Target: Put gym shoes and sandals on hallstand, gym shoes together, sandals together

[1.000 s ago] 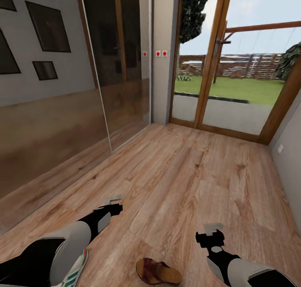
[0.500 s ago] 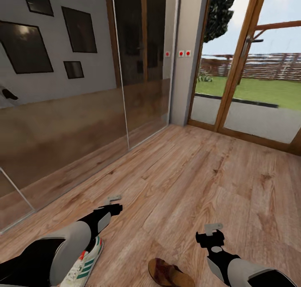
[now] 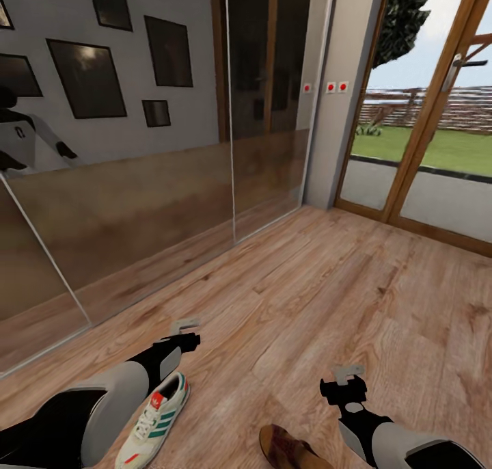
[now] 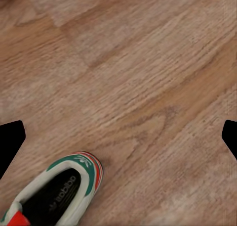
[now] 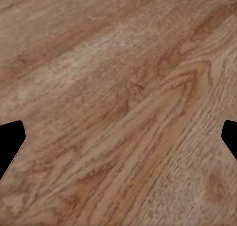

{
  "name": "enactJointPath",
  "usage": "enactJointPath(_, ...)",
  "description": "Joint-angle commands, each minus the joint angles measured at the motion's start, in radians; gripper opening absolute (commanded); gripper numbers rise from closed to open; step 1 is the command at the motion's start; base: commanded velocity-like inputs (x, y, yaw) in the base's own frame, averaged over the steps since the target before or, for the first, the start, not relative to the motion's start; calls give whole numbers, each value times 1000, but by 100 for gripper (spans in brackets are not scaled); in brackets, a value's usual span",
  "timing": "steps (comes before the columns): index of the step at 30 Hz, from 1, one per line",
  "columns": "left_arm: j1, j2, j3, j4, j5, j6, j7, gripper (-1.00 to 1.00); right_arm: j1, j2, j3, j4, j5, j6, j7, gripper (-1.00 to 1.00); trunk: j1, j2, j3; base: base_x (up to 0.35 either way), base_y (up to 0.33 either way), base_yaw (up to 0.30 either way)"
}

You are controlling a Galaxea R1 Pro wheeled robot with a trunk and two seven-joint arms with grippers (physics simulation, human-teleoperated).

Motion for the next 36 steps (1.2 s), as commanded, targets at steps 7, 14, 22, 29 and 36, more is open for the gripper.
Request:
enactJointPath(7,0,0,4,-2,8,4,2,100,-1,0,8,4,-6,-6,-1,100,0,0,-1,0,0,133)
enactJointPath(14,0,0,4,-2,8,4,2,100,-1,0,8,4,-6,-6,-1,100,0,0,-1,0,0,253)
enactJointPath(22,0,0,5,-2,8,4,2,100,-1,0,8,4,-6,-6,-1,100,0,0,-1,0,0,210)
enactJointPath(29,0,0,4,-2,8,4,2,100,-1,0,8,4,-6,-6,-1,100,0,0,-1,0,0,236)
enactJointPath(36,0,0,5,-2,8,4,2,100,-1,0,8,4,-6,-6,-1,100,0,0,-1,0,0,292)
